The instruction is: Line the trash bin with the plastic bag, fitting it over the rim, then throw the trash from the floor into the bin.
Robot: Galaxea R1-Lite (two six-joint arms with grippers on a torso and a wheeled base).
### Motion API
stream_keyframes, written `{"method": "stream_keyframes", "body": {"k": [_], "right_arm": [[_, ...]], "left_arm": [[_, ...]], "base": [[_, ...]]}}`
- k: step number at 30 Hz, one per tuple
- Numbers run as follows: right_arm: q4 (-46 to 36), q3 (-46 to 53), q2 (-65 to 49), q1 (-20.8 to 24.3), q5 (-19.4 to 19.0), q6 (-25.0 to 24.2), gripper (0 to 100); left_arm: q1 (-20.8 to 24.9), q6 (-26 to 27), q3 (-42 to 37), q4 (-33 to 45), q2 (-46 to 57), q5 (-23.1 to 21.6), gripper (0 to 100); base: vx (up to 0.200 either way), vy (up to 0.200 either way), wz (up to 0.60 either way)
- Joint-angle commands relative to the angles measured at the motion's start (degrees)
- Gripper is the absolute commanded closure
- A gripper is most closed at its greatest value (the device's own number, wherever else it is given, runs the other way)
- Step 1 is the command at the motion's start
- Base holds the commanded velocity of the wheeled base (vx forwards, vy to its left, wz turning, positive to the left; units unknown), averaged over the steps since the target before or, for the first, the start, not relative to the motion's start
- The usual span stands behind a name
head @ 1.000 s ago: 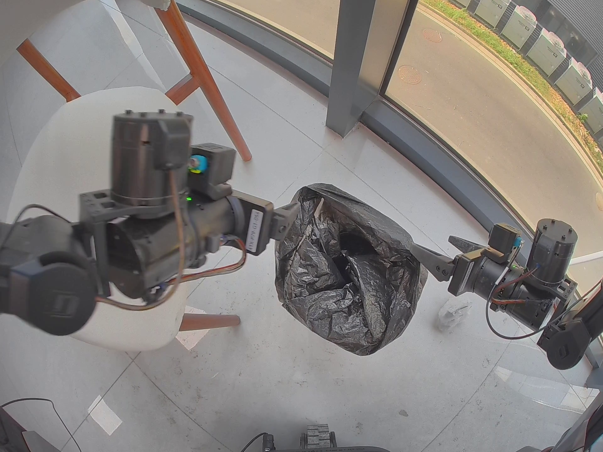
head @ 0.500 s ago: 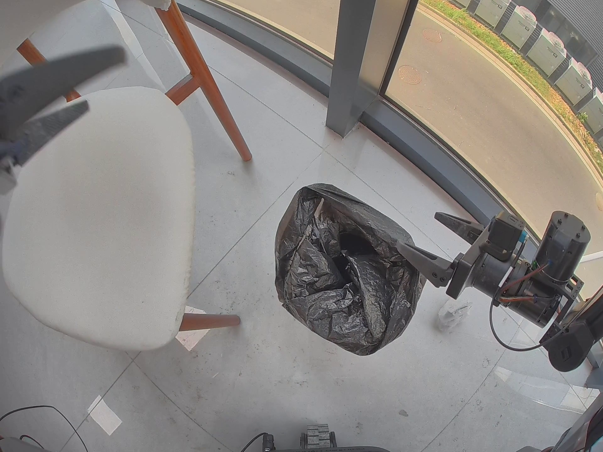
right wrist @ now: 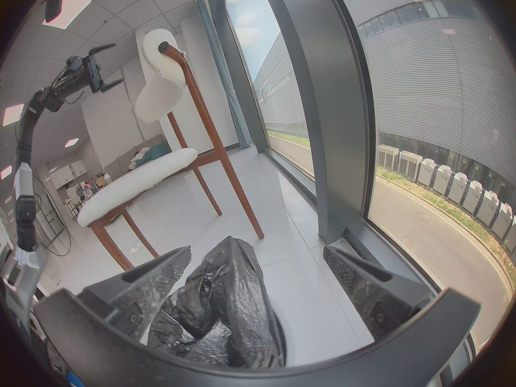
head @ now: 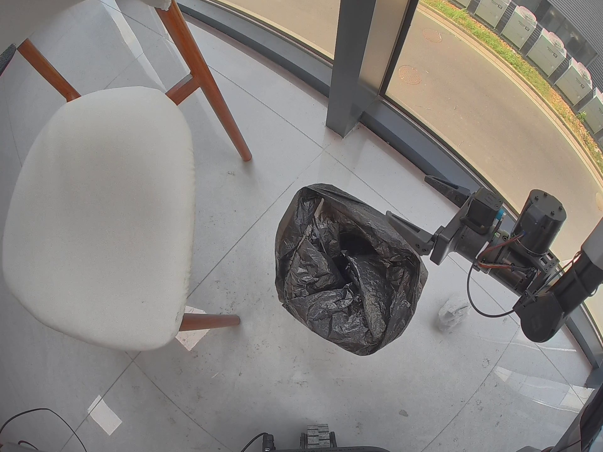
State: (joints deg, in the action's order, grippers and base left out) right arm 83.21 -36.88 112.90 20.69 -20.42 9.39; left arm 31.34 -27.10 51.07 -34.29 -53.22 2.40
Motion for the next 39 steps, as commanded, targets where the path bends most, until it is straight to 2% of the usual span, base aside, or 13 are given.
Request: {"method": "stream_keyframes", "body": {"k": [1,8,13,27,28,36,39], "right_arm": [[1.9,-1.4,6.0,-1.6,-0.2,1.1,0],[2.6,-0.8,9.1,-1.9,-0.3,1.2,0],[2.6,-3.5,11.2,-2.1,-0.5,1.2,0],[3.9,-4.3,16.0,-2.1,-0.6,1.5,0],[3.9,-4.7,16.0,-2.1,-0.6,1.5,100],[3.6,-6.9,14.5,-2.6,-0.9,1.0,100],[3.2,-7.8,13.8,-5.3,-1.0,-0.9,100]], "left_arm": [[-2.4,-1.6,-4.7,-3.4,-1.5,-5.2,0],[-2.5,-2.3,-4.4,-0.8,-1.3,-13.8,0],[-2.6,-2.3,-1.8,-0.7,-1.5,-14.1,0],[-2.6,-1.9,-2.7,-0.7,-1.5,-14.3,0],[-2.6,-1.9,-2.8,-0.7,-1.5,-14.3,0],[-2.6,-1.9,-2.8,-0.7,-1.5,-14.3,0],[-2.6,-1.9,-2.8,-0.7,-1.4,-14.3,0]], "base": [[0.0,0.0,0.0],[0.0,0.0,0.0],[0.0,0.0,0.0],[0.0,0.0,0.0],[0.0,0.0,0.0],[0.0,0.0,0.0],[0.0,0.0,0.0]]}}
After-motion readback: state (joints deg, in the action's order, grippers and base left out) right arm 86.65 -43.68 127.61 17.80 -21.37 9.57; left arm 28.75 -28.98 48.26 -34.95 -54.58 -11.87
